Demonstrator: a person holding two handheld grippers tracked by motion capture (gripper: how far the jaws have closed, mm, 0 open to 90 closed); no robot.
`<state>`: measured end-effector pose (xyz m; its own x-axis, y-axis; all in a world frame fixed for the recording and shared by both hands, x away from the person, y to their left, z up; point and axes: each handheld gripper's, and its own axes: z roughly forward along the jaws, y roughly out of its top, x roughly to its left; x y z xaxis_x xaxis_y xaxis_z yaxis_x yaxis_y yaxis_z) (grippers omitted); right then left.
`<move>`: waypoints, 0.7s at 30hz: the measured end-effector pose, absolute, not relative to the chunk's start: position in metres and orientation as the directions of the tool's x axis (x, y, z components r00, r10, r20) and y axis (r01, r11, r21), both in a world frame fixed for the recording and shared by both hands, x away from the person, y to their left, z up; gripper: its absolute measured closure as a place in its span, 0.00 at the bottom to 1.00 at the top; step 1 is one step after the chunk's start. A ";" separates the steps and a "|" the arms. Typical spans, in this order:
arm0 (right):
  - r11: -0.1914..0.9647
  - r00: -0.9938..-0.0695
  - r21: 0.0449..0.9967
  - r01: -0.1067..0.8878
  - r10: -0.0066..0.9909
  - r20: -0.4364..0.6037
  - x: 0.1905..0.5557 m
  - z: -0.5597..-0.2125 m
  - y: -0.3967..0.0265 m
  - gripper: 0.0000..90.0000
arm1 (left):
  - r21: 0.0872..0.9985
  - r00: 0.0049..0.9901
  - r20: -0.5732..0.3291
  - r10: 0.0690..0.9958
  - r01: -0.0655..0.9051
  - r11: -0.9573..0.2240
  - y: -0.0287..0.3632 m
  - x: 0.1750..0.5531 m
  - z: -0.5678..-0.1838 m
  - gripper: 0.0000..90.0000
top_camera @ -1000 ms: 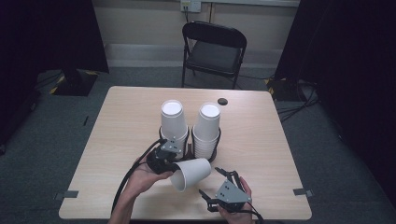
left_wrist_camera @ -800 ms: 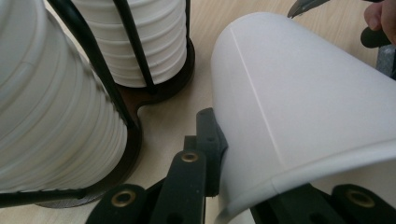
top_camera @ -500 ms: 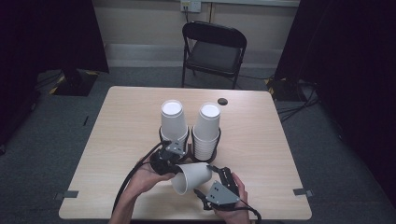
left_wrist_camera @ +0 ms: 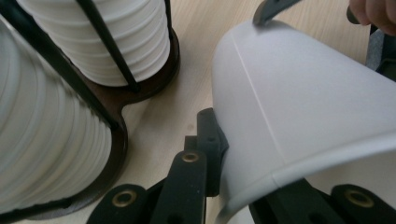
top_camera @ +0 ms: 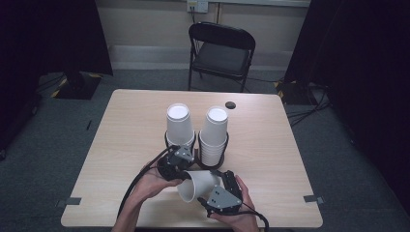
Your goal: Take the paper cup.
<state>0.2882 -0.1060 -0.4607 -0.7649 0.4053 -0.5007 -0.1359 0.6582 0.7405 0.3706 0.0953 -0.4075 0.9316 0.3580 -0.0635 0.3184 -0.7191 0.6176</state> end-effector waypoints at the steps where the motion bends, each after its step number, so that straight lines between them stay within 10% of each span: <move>1: 0.660 -0.766 0.740 -0.132 0.405 -0.499 0.288 -0.461 -0.104 0.09 | 0.622 0.931 -0.070 0.359 0.322 -0.714 0.094 0.370 -0.408 0.96; 21: 0.645 -0.784 0.747 -0.162 0.376 -0.494 0.286 -0.458 -0.076 0.09 | 0.624 0.931 -0.132 0.340 0.344 -0.701 0.083 0.370 -0.422 0.95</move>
